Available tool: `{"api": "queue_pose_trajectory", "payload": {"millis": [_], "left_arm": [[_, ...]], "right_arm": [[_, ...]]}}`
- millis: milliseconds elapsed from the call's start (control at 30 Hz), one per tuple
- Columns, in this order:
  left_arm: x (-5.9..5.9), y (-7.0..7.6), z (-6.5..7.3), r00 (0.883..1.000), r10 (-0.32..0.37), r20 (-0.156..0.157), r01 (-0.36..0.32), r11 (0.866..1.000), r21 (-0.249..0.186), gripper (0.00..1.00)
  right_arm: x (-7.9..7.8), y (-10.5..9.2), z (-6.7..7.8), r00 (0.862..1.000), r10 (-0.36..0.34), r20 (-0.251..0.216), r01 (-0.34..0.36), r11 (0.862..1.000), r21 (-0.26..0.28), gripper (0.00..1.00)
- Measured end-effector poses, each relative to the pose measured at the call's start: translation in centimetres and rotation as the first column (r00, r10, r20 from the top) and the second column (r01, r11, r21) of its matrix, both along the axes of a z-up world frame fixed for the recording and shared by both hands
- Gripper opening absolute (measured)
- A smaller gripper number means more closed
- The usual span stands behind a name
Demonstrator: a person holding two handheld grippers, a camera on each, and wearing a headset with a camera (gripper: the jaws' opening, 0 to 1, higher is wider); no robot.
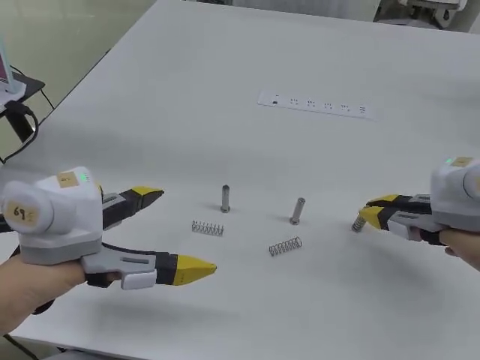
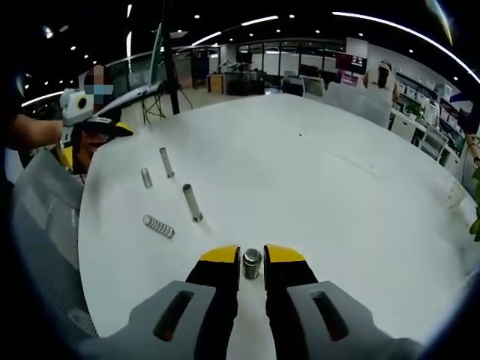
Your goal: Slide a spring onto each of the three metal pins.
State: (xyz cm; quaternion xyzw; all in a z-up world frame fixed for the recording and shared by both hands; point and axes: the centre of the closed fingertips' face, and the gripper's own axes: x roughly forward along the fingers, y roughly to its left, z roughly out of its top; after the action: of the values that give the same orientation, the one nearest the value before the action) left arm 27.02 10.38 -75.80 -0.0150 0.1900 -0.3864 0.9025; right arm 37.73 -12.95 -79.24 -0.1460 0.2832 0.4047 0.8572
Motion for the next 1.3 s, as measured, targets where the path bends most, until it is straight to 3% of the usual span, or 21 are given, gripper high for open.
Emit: {"api": "queue_pose_trajectory", "payload": {"millis": [200,267,700,1000,1300], "left_arm": [[0.0,0.0,0.0,1.000,-0.003,-0.001,0.003,1.000,0.001,0.95],[-0.1,0.0,-0.1,1.000,-0.006,-0.002,0.006,1.000,0.007,0.95],[-0.2,0.1,0.0,1.000,-0.003,0.002,0.003,1.000,0.002,0.96],[0.0,0.0,0.1,1.000,-0.005,0.005,0.005,1.000,0.002,0.96],[-0.2,-0.1,0.3,1.000,-0.010,0.009,0.010,1.000,-0.004,0.96]], "right_arm": [[-0.1,-0.1,1.2,1.000,0.002,0.019,-0.003,1.000,0.013,0.13],[-0.4,-0.1,1.6,0.999,0.018,0.035,-0.018,1.000,0.001,0.13],[-3.0,1.7,4.1,0.984,0.142,0.107,-0.149,0.987,0.063,0.22],[-4.5,2.4,4.5,0.974,0.193,0.118,-0.203,0.976,0.076,0.24],[-6.6,2.5,3.1,0.968,0.235,0.088,-0.243,0.965,0.100,0.25]]}}
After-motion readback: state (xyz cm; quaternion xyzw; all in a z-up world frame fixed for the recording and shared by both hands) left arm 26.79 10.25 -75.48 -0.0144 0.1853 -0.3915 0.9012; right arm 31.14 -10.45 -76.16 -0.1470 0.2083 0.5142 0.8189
